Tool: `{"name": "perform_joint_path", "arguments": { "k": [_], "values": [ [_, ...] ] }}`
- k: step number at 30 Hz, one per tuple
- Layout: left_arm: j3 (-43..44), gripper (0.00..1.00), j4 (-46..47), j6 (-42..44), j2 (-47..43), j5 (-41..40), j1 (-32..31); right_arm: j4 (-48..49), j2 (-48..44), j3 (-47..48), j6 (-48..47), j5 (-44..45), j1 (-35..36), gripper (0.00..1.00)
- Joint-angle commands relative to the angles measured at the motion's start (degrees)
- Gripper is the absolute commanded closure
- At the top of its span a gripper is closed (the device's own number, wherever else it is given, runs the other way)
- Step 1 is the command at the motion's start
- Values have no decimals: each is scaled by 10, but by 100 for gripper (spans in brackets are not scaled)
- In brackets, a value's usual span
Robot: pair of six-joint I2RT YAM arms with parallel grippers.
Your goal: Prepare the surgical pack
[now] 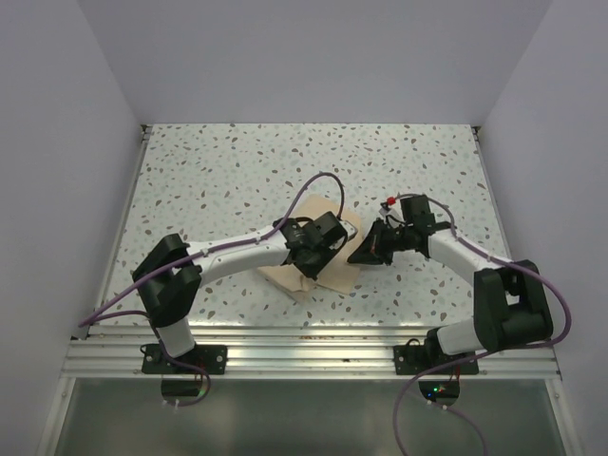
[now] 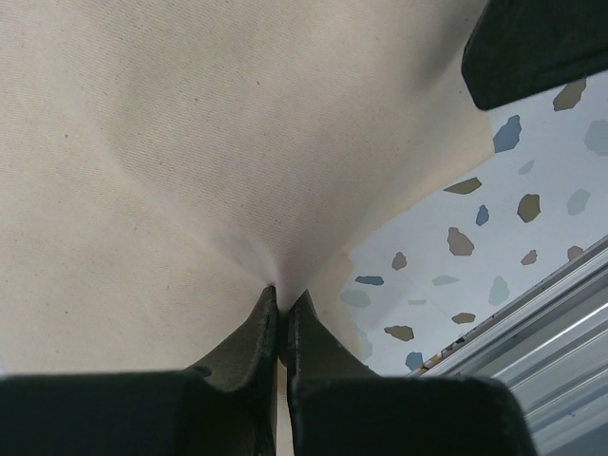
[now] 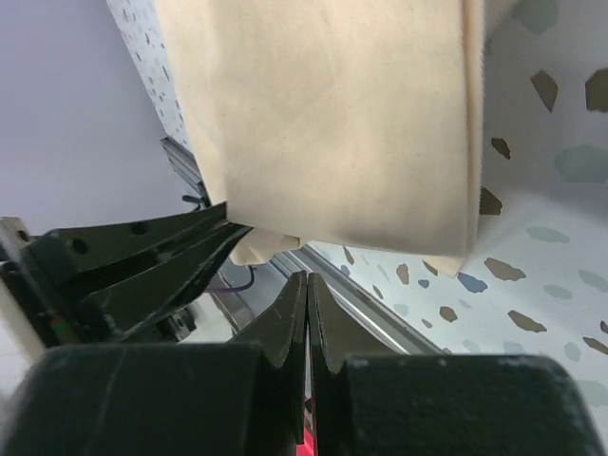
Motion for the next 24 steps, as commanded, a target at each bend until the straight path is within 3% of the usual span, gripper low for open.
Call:
{"name": "perform_joint_path", "arguments": {
  "k": [1,16,24],
  "values": [
    [36,100,0,13,-24,30,4,25,-10,-25,36,15,14,100],
    [77,100,-15,25,-47,60,7,179,77,-19,111,47,75,100],
    [85,100,6,34,-45,98,7,384,108,-38,236,60,109,100]
  ]
}}
